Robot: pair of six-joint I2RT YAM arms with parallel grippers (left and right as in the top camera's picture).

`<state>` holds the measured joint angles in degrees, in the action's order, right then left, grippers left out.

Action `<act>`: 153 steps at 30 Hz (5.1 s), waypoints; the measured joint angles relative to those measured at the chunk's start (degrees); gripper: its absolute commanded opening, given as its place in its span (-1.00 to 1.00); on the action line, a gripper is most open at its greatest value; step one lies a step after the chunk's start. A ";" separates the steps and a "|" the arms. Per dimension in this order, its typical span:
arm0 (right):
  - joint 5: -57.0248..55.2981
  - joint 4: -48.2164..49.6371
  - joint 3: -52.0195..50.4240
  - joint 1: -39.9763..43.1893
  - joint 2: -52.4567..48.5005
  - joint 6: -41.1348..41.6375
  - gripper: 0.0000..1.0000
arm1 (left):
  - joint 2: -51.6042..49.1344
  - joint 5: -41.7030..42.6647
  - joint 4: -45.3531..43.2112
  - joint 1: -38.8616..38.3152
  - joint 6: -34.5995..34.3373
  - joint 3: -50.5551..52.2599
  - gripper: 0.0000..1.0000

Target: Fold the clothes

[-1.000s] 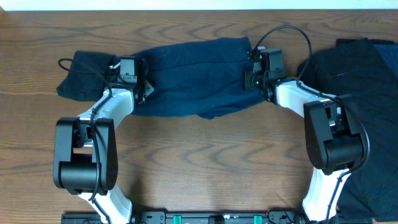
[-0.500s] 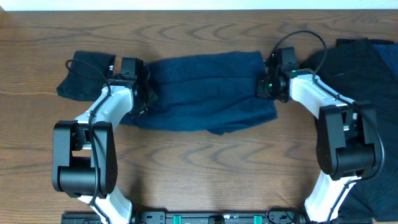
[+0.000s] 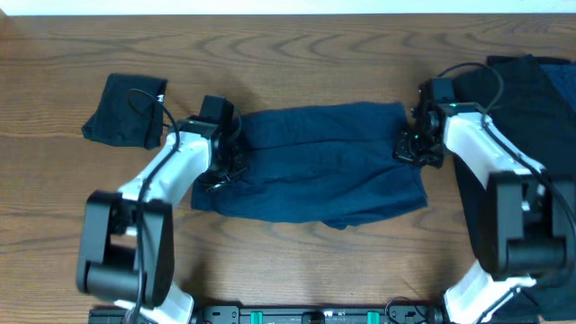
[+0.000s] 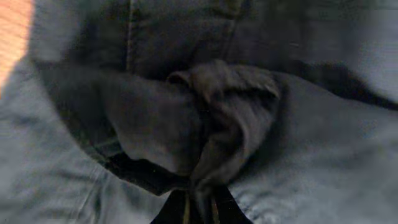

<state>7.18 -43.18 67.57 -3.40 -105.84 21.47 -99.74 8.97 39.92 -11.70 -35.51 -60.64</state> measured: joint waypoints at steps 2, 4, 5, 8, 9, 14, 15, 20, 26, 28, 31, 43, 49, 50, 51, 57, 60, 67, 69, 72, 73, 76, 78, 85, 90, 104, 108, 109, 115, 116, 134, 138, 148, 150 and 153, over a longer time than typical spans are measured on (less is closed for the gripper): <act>-0.63 -0.15 -0.07 0.00 4.13 -0.02 -0.97 | 3.13 -0.15 0.35 -0.15 0.02 0.22 -0.88; -0.79 -0.15 -0.07 0.00 8.37 -0.02 -0.97 | 7.02 -0.13 0.57 -0.13 0.07 0.22 -0.88; -0.83 -0.15 -0.07 0.00 10.43 -0.02 -0.97 | 8.76 -0.13 0.57 -0.13 0.09 0.22 -0.88; -1.01 -0.02 -0.04 0.00 14.14 -0.02 -0.97 | 14.45 -0.15 0.55 -0.15 0.24 0.22 -0.88; -0.98 0.20 -0.04 0.00 14.58 -0.04 -0.98 | 15.96 -0.31 0.50 -0.15 0.26 0.22 -0.88; -0.68 3.65 -0.09 0.00 14.34 -0.15 -0.97 | 20.15 -4.31 -0.83 -0.15 0.42 0.22 -0.88; -0.57 5.27 -0.09 0.00 14.34 -0.24 -0.97 | 20.31 -5.77 -1.55 -0.15 0.46 0.22 -0.88; 0.55 10.75 -0.09 -0.04 13.66 -0.68 -0.97 | 18.91 -10.80 -5.18 -0.22 0.44 0.22 -0.88; 0.79 16.04 -0.09 -0.04 9.20 -1.31 -0.98 | 13.09 -13.00 -10.91 -0.37 0.48 0.24 -0.88; 0.96 19.15 -0.09 -0.04 6.29 -1.95 -0.97 | 10.75 -14.03 -13.16 -0.42 0.48 0.24 -0.88; 1.33 23.19 -0.09 -0.04 2.10 -2.97 -0.97 | 8.09 -15.47 -16.52 -0.42 0.48 0.28 -0.88; 1.01 31.91 -0.11 -0.04 -4.44 -4.07 -0.25 | -1.29 -19.54 -27.74 -0.35 1.31 0.31 0.53; 6.45 39.63 -0.13 0.09 -4.68 -8.11 0.35 | -2.19 -20.00 -31.41 0.70 4.63 0.31 0.71; 7.80 40.54 -0.09 0.15 -4.68 -8.52 0.37 | -1.62 -20.00 -31.19 0.96 5.16 0.31 0.71; 9.68 41.33 -0.09 0.28 -4.68 -9.18 0.40 | -0.61 -19.89 -30.71 1.31 5.68 0.31 0.71; 17.94 37.94 -0.04 1.38 -2.82 -10.80 0.32 | 10.86 -19.45 -22.60 2.29 7.56 0.22 0.06; 19.43 33.55 -0.02 0.90 0.57 -12.26 -0.64 | 16.24 -17.84 -17.07 2.25 7.80 0.02 -0.88; 16.50 19.58 0.50 -4.85 5.99 -13.09 -0.97 | 18.27 -10.03 -7.76 2.27 8.41 -0.07 -0.89; 14.62 17.11 0.50 -6.88 5.46 -13.18 -0.97 | 17.16 -8.85 -7.58 2.27 8.41 0.22 -0.88; 12.15 15.91 0.50 -10.05 3.98 -13.20 -0.98 | 13.99 -7.58 -7.58 2.27 8.41 0.33 -0.88; 11.78 16.00 0.50 -10.71 3.52 -13.20 -0.98 | 12.87 -7.41 -7.58 2.27 8.41 0.37 -0.88; 10.54 17.14 0.50 -13.07 1.38 -13.22 -0.97 | 9.09 -7.15 -8.26 2.27 8.39 0.55 -0.88; 9.51 17.88 0.50 -13.94 0.09 -13.20 -0.98 | 6.78 -6.88 -8.98 2.27 8.39 0.74 -0.88; 6.80 22.67 0.50 -14.56 -4.68 -13.22 -0.97 | 0.55 -6.32 -11.17 2.27 8.41 0.96 -0.88; 6.71 29.07 0.50 -14.53 -9.64 -13.22 -0.98 | -2.97 -6.32 -13.18 2.27 8.39 0.96 -0.88; -0.04 48.02 0.61 -14.58 -12.26 -13.46 -0.77 | -3.54 -6.34 -13.49 2.27 8.39 0.96 -0.88; -5.60 52.92 0.63 -14.56 -14.01 -13.38 -0.44 | -3.54 -6.34 -13.60 2.27 8.39 0.96 -0.88; -6.58 54.21 0.66 -14.56 -14.75 -13.25 -0.38 | -3.54 -6.34 -13.66 2.27 8.39 0.96 -0.88; -9.77 62.03 0.59 -14.34 -18.78 -13.38 -0.11 | -3.56 -6.34 -15.85 2.27 8.72 0.96 -0.88; -9.94 62.88 0.57 -14.27 -18.78 -13.46 -0.10 | -3.56 -6.32 -16.35 2.27 8.94 0.96 -0.88; -12.94 40.37 0.94 -12.11 -3.69 -13.64 -0.27 | -0.09 -7.13 -31.41 2.25 10.51 -1.62 -0.88; -13.66 39.63 0.94 -9.03 -5.49 -13.64 -0.24 | -4.46 -10.84 -34.53 2.27 10.51 -1.64 -0.87; -13.81 44.70 0.90 -3.45 -13.68 -13.64 -0.13 | -13.66 -14.03 -42.80 2.60 11.43 -1.75 -0.88; -13.88 44.78 0.92 -3.15 -13.68 -13.66 -0.01 | -13.68 -14.12 -43.58 2.89 11.87 -1.75 -0.88; -13.92 44.50 0.92 -3.04 -13.44 -13.64 0.14 | -13.40 -14.14 -44.13 3.28 12.90 -1.75 -0.87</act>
<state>-6.74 1.32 68.49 -6.44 -119.28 7.84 -113.14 -5.17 -4.21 -8.43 -22.61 -62.39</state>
